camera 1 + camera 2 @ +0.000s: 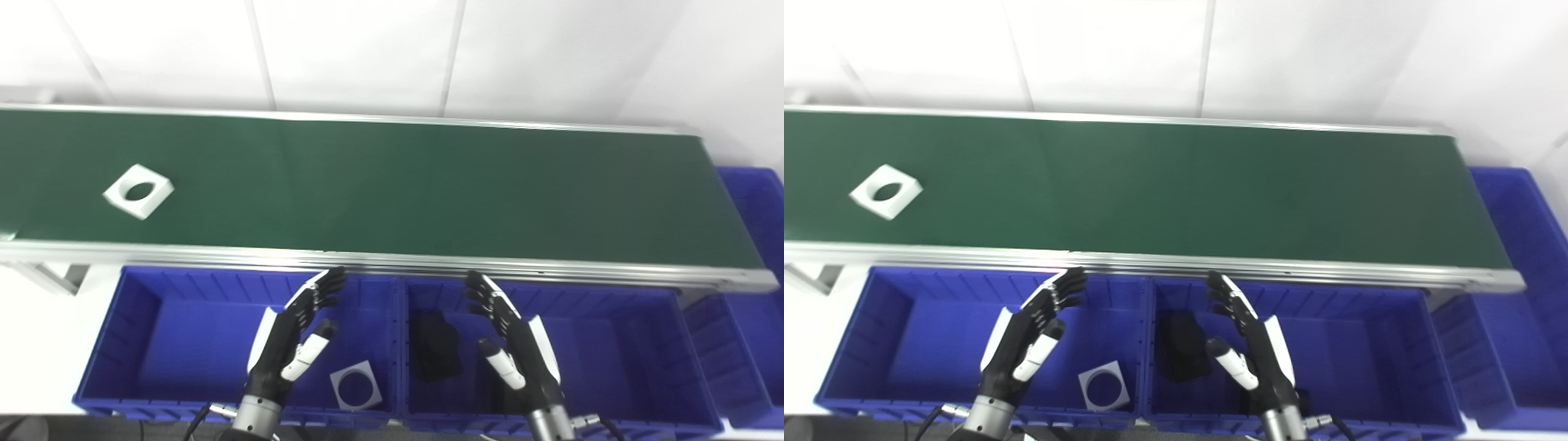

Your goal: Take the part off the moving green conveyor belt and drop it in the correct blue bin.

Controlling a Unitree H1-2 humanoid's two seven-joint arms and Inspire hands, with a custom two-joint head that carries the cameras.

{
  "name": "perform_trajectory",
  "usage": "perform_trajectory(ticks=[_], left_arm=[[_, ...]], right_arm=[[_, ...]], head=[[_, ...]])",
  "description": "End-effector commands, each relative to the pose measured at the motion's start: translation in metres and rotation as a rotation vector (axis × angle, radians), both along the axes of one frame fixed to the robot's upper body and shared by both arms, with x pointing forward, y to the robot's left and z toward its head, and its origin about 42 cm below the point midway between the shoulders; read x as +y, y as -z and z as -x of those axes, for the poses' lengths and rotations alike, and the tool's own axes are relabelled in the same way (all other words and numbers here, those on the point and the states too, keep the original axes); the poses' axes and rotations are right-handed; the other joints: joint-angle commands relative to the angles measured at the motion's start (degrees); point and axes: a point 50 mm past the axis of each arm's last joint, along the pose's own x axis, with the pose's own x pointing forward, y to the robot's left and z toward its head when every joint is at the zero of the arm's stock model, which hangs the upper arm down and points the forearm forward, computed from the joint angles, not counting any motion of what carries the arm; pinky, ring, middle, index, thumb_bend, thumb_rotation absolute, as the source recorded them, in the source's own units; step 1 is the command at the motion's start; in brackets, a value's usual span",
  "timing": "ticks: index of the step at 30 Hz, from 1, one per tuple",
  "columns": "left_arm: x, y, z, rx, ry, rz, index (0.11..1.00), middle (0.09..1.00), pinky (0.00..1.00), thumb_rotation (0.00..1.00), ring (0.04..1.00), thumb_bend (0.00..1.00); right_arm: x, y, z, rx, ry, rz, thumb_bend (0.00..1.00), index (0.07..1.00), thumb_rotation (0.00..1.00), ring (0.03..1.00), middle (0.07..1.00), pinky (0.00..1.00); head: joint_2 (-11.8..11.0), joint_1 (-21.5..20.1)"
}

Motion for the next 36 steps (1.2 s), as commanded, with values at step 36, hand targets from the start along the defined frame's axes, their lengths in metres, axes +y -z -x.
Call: perform_trajectory(ticks=[36], left_arm=[[-0.024,-0.033,-0.022,-0.212,-0.063,0.025,0.785,0.802,0.72,0.83,0.784,0.86]], right_arm=[[0.001,0.007,-0.005,-0.043,0.004,-0.013,0.7,0.857,0.81,0.82,0.851,0.73]], head=[[-14.64,-4.12]])
